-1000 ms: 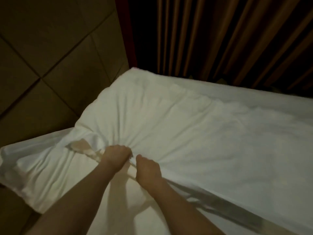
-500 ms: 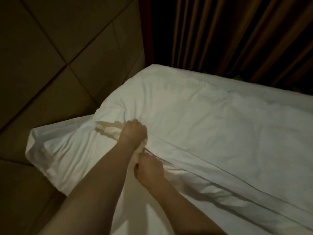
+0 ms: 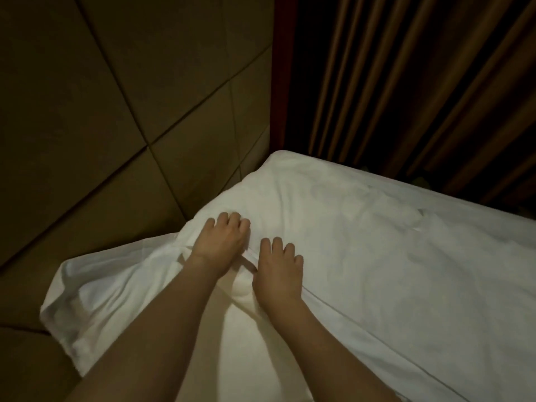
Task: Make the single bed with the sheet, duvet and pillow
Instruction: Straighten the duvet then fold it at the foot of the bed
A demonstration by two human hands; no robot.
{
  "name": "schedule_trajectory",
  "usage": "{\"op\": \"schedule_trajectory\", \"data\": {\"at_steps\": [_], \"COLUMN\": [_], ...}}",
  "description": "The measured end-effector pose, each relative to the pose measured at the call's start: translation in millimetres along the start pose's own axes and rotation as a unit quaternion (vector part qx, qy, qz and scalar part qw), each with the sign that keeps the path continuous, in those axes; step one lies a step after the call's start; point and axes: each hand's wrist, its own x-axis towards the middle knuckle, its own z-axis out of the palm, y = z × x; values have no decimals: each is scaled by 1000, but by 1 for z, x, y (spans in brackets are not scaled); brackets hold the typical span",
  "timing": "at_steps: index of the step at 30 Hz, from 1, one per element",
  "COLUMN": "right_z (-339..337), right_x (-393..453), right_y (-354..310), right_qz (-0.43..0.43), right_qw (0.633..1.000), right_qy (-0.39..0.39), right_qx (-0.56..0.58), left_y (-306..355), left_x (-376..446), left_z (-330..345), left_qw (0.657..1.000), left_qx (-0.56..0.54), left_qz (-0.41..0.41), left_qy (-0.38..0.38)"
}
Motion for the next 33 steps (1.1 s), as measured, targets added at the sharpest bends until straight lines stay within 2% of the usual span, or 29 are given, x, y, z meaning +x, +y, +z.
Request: {"op": "schedule_trajectory", "data": {"at_steps": [2,5,7,8,10,11,13,14,15,16,18,20,21,24,29,33], "right_z": [5,-9,-39,-59,-94,-99,-81,-61,-38,-17,6,10,4,-12,-30,-14], "right_x": [1,4,18,30,49,54,38,22,2,-16,-34,-38,-37,-23,-8,-25], "right_y": [3,6,15,18,22,21,5,-6,-17,-23,-27,-25,-23,-18,2,14], "right_qz": [-22,-16,-14,0,33,44,33,26,-15,-19,-48,-73,-81,-93,4,36], "right_qw": [999,999,996,994,982,972,972,978,987,982,980,985,983,987,987,970], "right_qy": [-40,-4,-44,-17,111,141,94,48,-38,-97,-168,-122,-126,-62,-149,-234], "right_qx": [11,40,77,105,147,183,215,202,157,159,90,96,102,112,62,50], "left_y": [4,-5,-23,-31,-45,-49,-56,-57,-56,-53,-48,-44,-41,-29,3,9], "left_x": [2,10,22,31,44,47,48,41,27,11,-15,-26,-27,-18,-10,-13], "left_z": [6,3,-22,-41,-81,-96,-98,-82,-64,-38,0,14,15,5,-17,-7], "left_qw": [1000,999,993,985,965,965,981,988,991,987,982,985,986,991,994,976], "left_qx": [-18,-4,20,40,80,79,107,119,127,129,99,46,37,40,24,79], "left_qz": [1,27,91,109,127,119,74,59,51,47,40,18,10,16,99,171], "left_qy": [-20,-37,71,131,215,219,145,77,-7,-80,-157,-167,-162,-126,-35,-112]}}
